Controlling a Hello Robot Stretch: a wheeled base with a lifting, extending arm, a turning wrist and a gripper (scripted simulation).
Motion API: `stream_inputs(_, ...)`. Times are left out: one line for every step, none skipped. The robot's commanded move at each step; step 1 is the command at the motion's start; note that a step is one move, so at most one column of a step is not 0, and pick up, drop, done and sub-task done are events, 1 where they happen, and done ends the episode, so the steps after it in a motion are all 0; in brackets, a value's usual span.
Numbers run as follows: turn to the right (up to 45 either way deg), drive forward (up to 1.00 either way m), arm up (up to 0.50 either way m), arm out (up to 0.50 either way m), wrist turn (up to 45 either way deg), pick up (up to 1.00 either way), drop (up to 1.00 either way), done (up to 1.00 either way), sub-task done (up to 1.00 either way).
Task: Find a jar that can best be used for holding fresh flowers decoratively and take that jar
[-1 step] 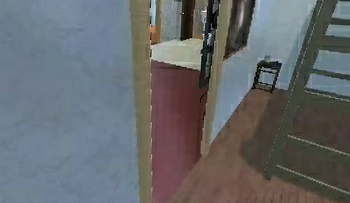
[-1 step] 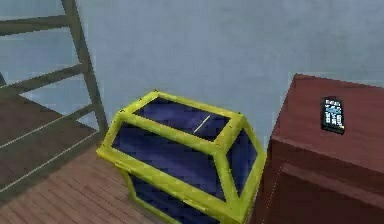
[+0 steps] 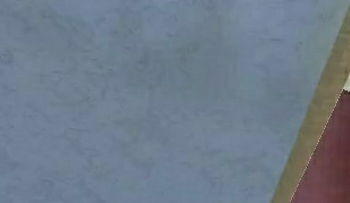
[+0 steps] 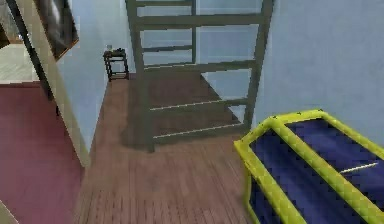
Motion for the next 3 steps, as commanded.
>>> stream_inputs(-45.0,0.00,0.00,0.00,0.0,0.00,0.00,0.00,0.00)
stream_inputs(-45.0,0.00,0.00,0.00,0.0,0.00,0.00,0.00,0.00)
stream_inputs(-27.0,0.00,0.00,0.00,0.0,0.00,0.00,0.00,0.00)
